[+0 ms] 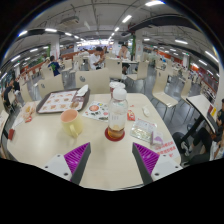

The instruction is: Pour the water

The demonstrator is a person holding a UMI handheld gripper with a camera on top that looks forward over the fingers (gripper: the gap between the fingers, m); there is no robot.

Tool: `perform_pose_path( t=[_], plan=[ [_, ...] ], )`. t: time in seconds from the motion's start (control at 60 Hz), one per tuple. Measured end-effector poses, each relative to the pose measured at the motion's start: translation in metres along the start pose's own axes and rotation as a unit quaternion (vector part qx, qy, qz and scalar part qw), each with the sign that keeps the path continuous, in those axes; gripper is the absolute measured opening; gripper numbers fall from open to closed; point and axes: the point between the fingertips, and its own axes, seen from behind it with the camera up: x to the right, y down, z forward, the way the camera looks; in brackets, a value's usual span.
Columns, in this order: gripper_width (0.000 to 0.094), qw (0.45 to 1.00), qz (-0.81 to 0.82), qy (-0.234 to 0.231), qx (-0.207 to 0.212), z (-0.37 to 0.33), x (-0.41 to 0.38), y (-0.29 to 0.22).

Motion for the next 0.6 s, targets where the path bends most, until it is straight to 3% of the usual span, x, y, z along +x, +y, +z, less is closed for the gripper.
perform_pose_path(
  t=[0.233,0.6],
  plan=[
    [0.0845,1.0,-0.008,0.009,-0.003,-0.069,-0.015,0.014],
    [0.0847,1.0,-0.028,0.0,-0.002,-0.084,-0.027,0.013]
  ],
)
